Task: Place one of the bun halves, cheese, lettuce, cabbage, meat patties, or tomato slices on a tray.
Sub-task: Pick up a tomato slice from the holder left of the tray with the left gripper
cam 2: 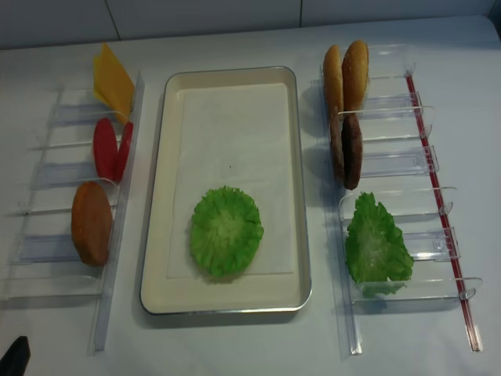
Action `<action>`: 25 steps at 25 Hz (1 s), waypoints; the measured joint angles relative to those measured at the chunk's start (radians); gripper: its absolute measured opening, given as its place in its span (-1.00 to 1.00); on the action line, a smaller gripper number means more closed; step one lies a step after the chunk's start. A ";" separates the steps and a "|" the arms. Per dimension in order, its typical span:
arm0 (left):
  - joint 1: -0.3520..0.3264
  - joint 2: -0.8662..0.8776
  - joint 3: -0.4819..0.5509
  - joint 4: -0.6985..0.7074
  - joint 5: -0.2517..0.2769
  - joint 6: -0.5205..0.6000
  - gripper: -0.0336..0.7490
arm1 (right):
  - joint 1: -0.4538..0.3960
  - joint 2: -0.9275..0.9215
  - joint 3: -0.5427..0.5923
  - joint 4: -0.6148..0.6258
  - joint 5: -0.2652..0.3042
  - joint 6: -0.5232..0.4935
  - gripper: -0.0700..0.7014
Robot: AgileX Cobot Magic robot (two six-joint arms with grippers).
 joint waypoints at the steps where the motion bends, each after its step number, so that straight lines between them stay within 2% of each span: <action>1: 0.000 0.000 0.000 0.000 0.000 0.000 0.25 | 0.000 0.000 0.000 0.000 0.000 0.000 0.21; 4: 0.000 0.000 0.000 -0.024 0.000 0.039 0.25 | 0.000 0.000 0.000 0.000 0.000 0.000 0.21; 9: 0.000 0.007 -0.010 -0.162 -0.021 0.200 0.25 | 0.000 0.000 0.000 0.000 0.000 0.000 0.21; 13: 0.000 0.118 -0.015 -0.204 -0.106 0.236 0.25 | 0.000 0.000 0.000 0.000 0.000 0.000 0.21; 16: 0.000 0.221 -0.029 -0.267 -0.166 0.332 0.25 | 0.000 0.000 0.000 0.000 0.000 0.000 0.21; 20: 0.000 0.366 -0.078 -0.323 -0.225 0.457 0.25 | 0.000 0.000 0.000 0.000 0.000 0.000 0.21; 25: 0.000 0.522 -0.159 -0.349 -0.310 0.514 0.25 | 0.000 0.000 0.000 0.000 0.000 0.000 0.21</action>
